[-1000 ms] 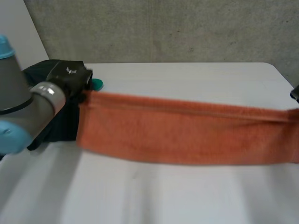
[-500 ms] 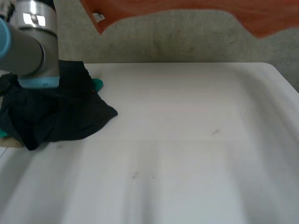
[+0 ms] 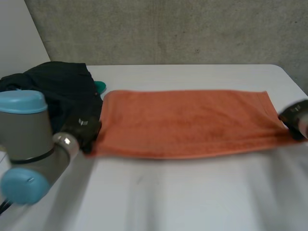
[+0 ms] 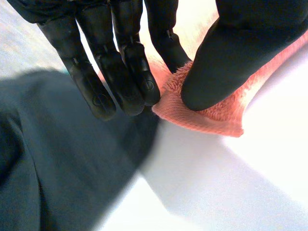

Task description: Fold the laundry.

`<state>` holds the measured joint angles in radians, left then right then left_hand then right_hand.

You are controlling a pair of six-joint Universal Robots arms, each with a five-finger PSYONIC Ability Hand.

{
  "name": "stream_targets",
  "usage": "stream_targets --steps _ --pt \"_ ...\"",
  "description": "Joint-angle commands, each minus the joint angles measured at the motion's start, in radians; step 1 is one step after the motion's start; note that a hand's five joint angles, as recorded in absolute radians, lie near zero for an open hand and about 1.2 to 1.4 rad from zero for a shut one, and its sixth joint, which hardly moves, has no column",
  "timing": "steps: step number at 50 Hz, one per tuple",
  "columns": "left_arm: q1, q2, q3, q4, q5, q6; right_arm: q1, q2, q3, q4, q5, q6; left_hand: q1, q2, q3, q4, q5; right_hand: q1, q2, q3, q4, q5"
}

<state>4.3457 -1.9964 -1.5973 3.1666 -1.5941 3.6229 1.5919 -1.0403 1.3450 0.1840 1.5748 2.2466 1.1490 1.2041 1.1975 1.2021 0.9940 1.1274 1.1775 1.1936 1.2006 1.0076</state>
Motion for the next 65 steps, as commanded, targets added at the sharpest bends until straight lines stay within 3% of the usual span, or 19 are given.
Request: stream_targets --steps 1,3,10,17,22,29,32,33,34,36,39,45,56,59,65 --pt "-0.015 0.271 -0.181 -0.336 -0.001 0.138 -0.107 -0.259 0.295 0.160 0.070 -0.312 0.247 0.192 0.199 0.194 0.228 0.269 0.219 0.203 0.196 0.214" --pt "-0.020 0.294 -0.187 -0.333 -0.001 0.172 -0.122 -0.282 0.333 0.141 0.065 -0.385 0.247 0.192 0.199 0.194 0.228 0.269 0.219 0.203 0.196 0.214" --pt "-0.028 0.182 -0.103 -0.150 -0.004 0.183 -0.116 -0.259 0.287 0.023 0.065 -0.322 0.247 0.192 0.199 0.194 0.228 0.269 0.219 0.203 0.196 0.214" --pt "-0.060 -0.034 0.100 0.041 -0.018 0.162 -0.037 -0.048 0.111 -0.090 0.068 -0.191 0.247 0.192 0.199 0.194 0.228 0.269 0.219 0.203 0.196 0.214" --pt "-0.072 -0.174 0.261 0.107 -0.021 0.148 0.033 0.075 -0.035 -0.126 0.077 -0.168 0.247 0.192 0.199 0.194 0.228 0.269 0.219 0.203 0.196 0.214" --pt "-0.077 -0.352 0.482 0.205 -0.089 0.152 0.063 0.232 -0.200 -0.265 0.079 -0.159 0.247 0.192 0.199 0.194 0.228 0.269 0.219 0.203 0.196 0.214" --pt "-0.077 -0.389 0.525 0.246 -0.089 0.152 0.083 0.281 -0.250 -0.356 0.085 -0.162 0.247 0.192 0.199 0.194 0.228 -0.528 -0.579 -0.595 -0.602 -0.583" --pt "-0.078 -0.403 0.539 0.265 -0.092 0.154 0.086 0.287 -0.253 -0.380 0.086 -0.162 -0.281 -0.336 -0.330 -0.334 -0.301 -0.793 -0.843 -0.859 -0.866 -0.848" --pt "-0.081 -0.406 0.543 0.272 -0.093 0.154 0.088 0.295 -0.260 -0.424 0.088 -0.162 -0.502 -0.557 -0.550 -0.555 -0.521 -0.944 -0.994 -1.010 -1.017 -0.999" --pt "-0.084 -0.407 0.548 0.288 -0.098 0.152 0.088 0.296 -0.270 -0.465 0.091 -0.157 -0.624 -0.679 -0.672 -0.677 -0.643 -0.948 -0.999 -1.015 -1.022 -1.003" --pt "-0.090 -0.403 0.548 0.306 -0.101 0.145 0.085 0.292 -0.271 -0.514 0.091 -0.116 -0.974 -1.030 -1.023 -1.028 -0.994 -0.953 -1.003 -1.019 -1.026 -1.008" --pt "-0.101 -0.335 0.495 0.317 -0.104 0.146 0.060 0.221 -0.251 -0.479 0.079 0.017 -0.974 -1.030 -1.023 -1.028 -0.994 -0.953 -1.003 -1.019 -1.026 -1.008" --pt "-0.120 -0.168 0.261 0.312 -0.078 0.148 -0.085 0.062 -0.100 -0.141 -0.110 0.082 -0.974 -1.030 -1.023 -1.028 -0.994 -0.953 -1.003 -1.019 -1.026 -1.008" --pt "-0.136 -0.168 0.241 0.319 -0.034 0.148 -0.113 0.039 -0.058 -0.129 -0.127 0.097 -0.974 -1.029 -1.022 -1.027 -0.993 -0.949 -0.999 -1.015 -1.022 -1.003" --pt "-0.127 -0.199 0.264 0.325 0.055 0.152 -0.158 0.023 -0.020 -0.140 -0.243 0.123 -0.968 -1.023 -1.016 -1.021 -0.987 -0.860 -0.911 -0.927 -0.934 -0.915"
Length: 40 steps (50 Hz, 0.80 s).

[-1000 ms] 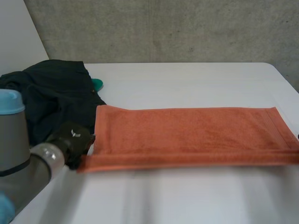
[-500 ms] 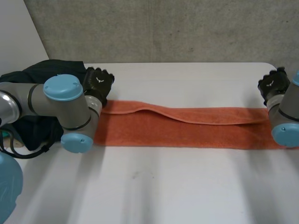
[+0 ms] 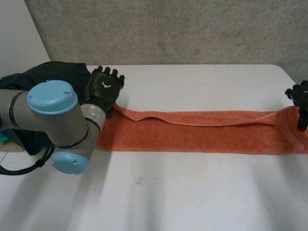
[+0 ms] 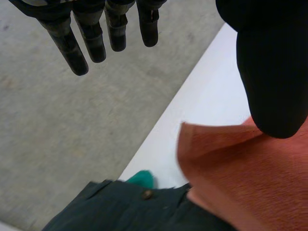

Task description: Fold the laundry.

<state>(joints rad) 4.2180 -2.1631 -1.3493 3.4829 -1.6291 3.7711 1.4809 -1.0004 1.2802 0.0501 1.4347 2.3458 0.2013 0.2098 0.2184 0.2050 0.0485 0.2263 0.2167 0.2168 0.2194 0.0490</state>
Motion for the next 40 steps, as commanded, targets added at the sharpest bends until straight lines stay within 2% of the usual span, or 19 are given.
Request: stream_targets --steps 1,7,13,17,21,22,24,27,33,40 --pt "0.005 -0.059 0.036 0.016 0.101 0.004 -0.050 -0.011 0.044 -0.012 -0.115 0.033 -0.020 -0.029 -0.037 -0.024 -0.042 0.041 0.050 0.050 0.048 0.043" --pt "0.036 -0.158 0.130 0.059 0.121 -0.001 -0.048 0.089 -0.028 -0.088 -0.198 0.165 -0.017 -0.026 -0.034 -0.021 -0.039 0.023 0.033 0.033 0.030 0.026" --pt "0.049 -0.288 0.252 0.062 0.159 0.005 -0.033 0.209 -0.113 -0.147 -0.201 0.210 0.000 -0.008 -0.017 -0.003 -0.021 0.017 0.027 0.027 0.024 0.020" --pt "0.069 -0.358 0.346 0.065 0.163 0.006 0.019 0.284 -0.188 -0.209 -0.191 0.218 0.012 0.004 -0.005 0.008 -0.010 0.023 0.033 0.033 0.030 0.026" --pt "0.092 -0.440 0.494 0.068 0.152 -0.001 0.056 0.335 -0.258 -0.326 -0.114 0.257 0.088 0.080 0.071 0.084 0.066 0.041 0.050 0.050 0.048 0.043" --pt "0.097 -0.454 0.524 0.071 0.149 -0.004 0.064 0.338 -0.272 -0.402 -0.062 0.294 0.103 0.095 0.086 0.099 0.081 0.041 0.050 0.050 0.048 0.043" --pt "0.114 -0.477 0.594 0.093 0.138 -0.020 0.067 0.339 -0.275 -0.482 -0.014 0.331 0.118 0.109 0.101 0.114 0.096 0.041 0.050 0.050 0.048 0.043" --pt "0.114 -0.475 0.615 0.119 0.117 -0.062 0.065 0.338 -0.274 -0.588 0.047 0.377 0.127 0.118 0.110 0.123 0.105 0.032 0.042 0.041 0.039 0.035" --pt "0.100 -0.380 0.504 0.137 0.087 -0.123 0.068 0.287 -0.236 -0.509 0.017 0.376 0.133 0.124 0.116 0.129 0.111 0.029 0.039 0.038 0.036 0.032" --pt "0.094 -0.166 0.255 0.142 0.090 -0.133 0.055 0.116 -0.118 -0.256 -0.063 0.372 0.112 0.104 0.095 0.108 0.090 0.038 0.047 0.047 0.045 0.041"
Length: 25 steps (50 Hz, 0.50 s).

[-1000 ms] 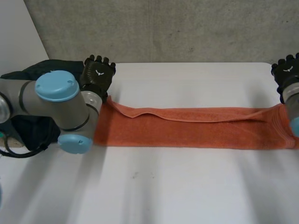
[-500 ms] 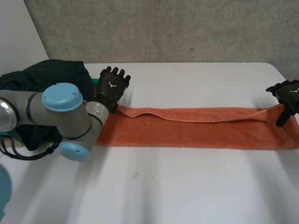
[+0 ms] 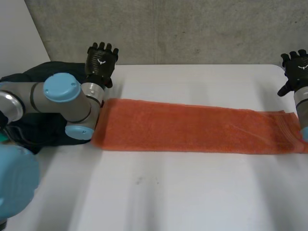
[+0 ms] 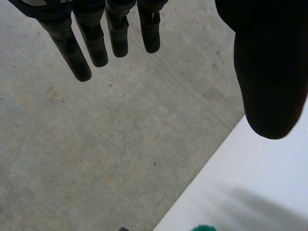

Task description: Fold the laundry.

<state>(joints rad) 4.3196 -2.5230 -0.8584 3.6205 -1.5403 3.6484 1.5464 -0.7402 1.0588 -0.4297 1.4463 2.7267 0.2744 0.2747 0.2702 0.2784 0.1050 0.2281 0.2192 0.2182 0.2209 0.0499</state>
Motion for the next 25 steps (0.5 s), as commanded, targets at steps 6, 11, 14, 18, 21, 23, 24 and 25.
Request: stream_targets --steps 6,11,14,18,21,23,24,25 --pt "-0.024 0.338 -0.416 -0.002 0.002 -0.042 -0.124 -0.281 0.240 0.420 -0.158 -0.088 0.021 0.021 0.026 0.017 0.016 0.109 0.118 0.119 0.116 0.113" --pt "-0.029 0.437 -0.547 -0.008 0.006 -0.112 -0.206 -0.318 0.343 0.497 -0.202 -0.243 0.004 0.003 0.008 0.000 -0.001 0.224 0.233 0.234 0.231 0.227" --pt "-0.040 0.473 -0.603 -0.010 0.008 -0.159 -0.227 -0.314 0.395 0.496 -0.201 -0.344 0.004 0.003 0.008 0.000 -0.001 0.239 0.247 0.248 0.246 0.242" --pt "-0.058 0.490 -0.643 -0.008 0.012 -0.177 -0.244 -0.289 0.414 0.453 -0.202 -0.392 0.004 0.003 0.008 0.000 -0.001 0.262 0.271 0.272 0.269 0.266" --pt "-0.067 0.490 -0.653 -0.008 0.011 -0.179 -0.246 -0.239 0.411 0.401 -0.202 -0.400 0.004 0.003 0.008 0.000 -0.001 0.274 0.283 0.284 0.281 0.277" --pt "-0.069 0.490 -0.656 -0.008 0.009 -0.180 -0.247 -0.214 0.408 0.379 -0.202 -0.401 0.004 0.003 0.008 0.000 -0.001 0.303 0.312 0.313 0.310 0.307" --pt "-0.070 0.490 -0.657 -0.008 0.009 -0.180 -0.249 -0.196 0.405 0.362 -0.202 -0.401 0.007 0.006 0.011 0.003 0.001 0.411 0.420 0.421 0.418 0.414" --pt "-0.070 0.490 -0.659 -0.008 0.009 -0.180 -0.249 -0.185 0.402 0.353 -0.201 -0.403 0.007 0.006 0.011 0.003 0.002 0.624 0.633 0.634 0.631 0.628"
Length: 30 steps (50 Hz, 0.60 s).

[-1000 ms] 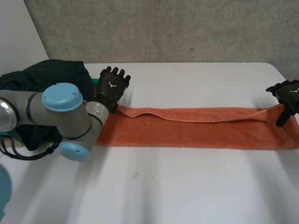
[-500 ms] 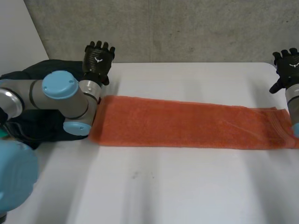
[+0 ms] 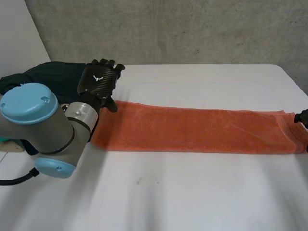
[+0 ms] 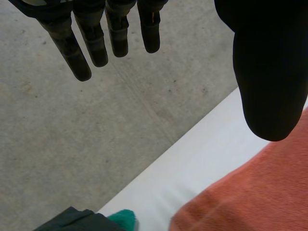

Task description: Fold the laundry.

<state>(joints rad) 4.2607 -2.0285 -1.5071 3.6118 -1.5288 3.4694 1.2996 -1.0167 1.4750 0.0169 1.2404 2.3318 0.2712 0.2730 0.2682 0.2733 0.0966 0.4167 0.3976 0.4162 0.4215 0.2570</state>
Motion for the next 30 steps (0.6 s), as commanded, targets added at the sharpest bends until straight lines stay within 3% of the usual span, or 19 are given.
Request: stream_targets --steps 1,2,11,17,20,30 --pt "-0.012 -0.002 -0.012 0.001 -0.002 -0.003 -0.003 0.098 -0.021 -0.101 0.008 -0.009 0.010 0.008 0.013 0.008 0.010 0.661 0.680 0.662 0.656 0.646" --pt "-0.015 -0.002 -0.013 0.001 -0.002 -0.003 -0.005 0.104 -0.027 -0.109 0.013 -0.011 0.010 0.008 0.013 0.008 0.010 0.976 0.995 0.977 0.972 0.962" --pt "-0.018 0.060 -0.035 0.001 -0.001 -0.004 -0.186 0.078 -0.094 -0.130 0.063 -0.048 0.007 0.005 0.010 0.005 0.007 0.980 0.999 0.980 0.975 0.965" --pt "-0.012 0.117 -0.074 0.001 -0.002 -0.006 -0.212 0.018 -0.128 -0.134 0.083 -0.170 0.007 0.005 0.010 0.005 0.007 0.980 0.999 0.980 0.975 0.965" --pt "-0.008 0.149 -0.100 0.001 -0.002 -0.007 -0.113 0.001 -0.125 -0.134 0.077 -0.158 -0.005 -0.007 -0.002 -0.007 -0.005 0.980 0.999 0.980 0.975 0.965" --pt "-0.002 0.211 -0.156 0.001 -0.005 -0.009 0.432 -0.094 -0.088 -0.219 0.001 -0.019 -0.017 -0.018 -0.014 -0.019 -0.017 0.980 0.999 0.980 0.975 0.965"
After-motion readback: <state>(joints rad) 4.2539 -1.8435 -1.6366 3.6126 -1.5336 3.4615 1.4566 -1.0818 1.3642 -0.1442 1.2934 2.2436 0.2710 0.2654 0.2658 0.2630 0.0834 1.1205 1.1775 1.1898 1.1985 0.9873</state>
